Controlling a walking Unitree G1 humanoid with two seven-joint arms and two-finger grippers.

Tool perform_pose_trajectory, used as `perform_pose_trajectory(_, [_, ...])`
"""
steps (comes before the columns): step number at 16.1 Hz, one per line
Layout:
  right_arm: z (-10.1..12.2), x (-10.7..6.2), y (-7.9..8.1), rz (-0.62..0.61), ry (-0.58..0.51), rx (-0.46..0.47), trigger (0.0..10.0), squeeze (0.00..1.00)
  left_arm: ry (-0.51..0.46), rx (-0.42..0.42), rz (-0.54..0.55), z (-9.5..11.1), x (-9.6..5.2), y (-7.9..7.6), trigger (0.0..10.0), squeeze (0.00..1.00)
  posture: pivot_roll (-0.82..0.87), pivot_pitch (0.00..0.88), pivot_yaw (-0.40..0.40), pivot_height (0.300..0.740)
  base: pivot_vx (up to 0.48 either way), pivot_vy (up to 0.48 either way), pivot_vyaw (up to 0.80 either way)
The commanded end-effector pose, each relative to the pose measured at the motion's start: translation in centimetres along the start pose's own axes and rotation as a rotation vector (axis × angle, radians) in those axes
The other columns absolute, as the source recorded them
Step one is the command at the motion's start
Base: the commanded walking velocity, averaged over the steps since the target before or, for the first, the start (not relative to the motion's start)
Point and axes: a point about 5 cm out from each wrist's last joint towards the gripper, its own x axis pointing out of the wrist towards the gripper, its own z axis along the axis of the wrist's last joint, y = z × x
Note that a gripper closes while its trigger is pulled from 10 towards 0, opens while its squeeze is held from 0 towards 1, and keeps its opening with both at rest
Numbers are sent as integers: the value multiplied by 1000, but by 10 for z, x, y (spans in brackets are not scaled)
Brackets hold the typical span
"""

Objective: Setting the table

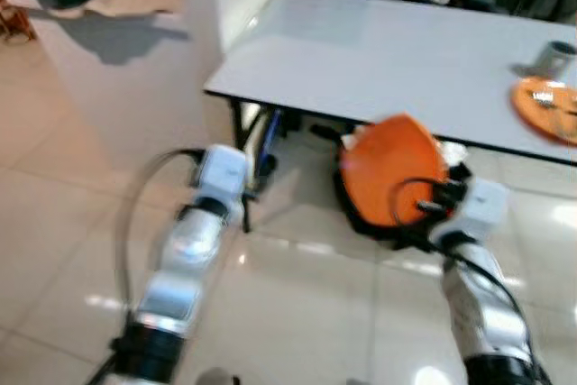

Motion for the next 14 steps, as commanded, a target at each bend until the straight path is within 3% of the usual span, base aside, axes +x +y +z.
perform_pose_trajectory(1, [16, 2, 10, 40, -76, 39, 10000, 0, -21, -8, 27, 6, 0, 11, 10000, 0, 33, 43, -20, 740, 0, 0, 0])
perform_pose_trajectory(4, [28, 3, 18, 67, -113, 98, 10000, 0, -63, -5, 11, 15, 1, 14, 10000, 0, 33, 46, -21, 740, 0, 0, 0])
perform_pose_trajectory(8, [40, 8, 21, 66, -133, 121, 10000, 0, -113, -27, -4, 29, 4, 13, 10000, 0, 32, 47, -22, 740, 435, 0, -316])
perform_pose_trajectory(14, [49, 10, 24, 79, -147, 114, 10000, 0, -119, -20, -4, 33, 4, 15, 10000, 0, 34, 48, -23, 740, 480, 0, 0])
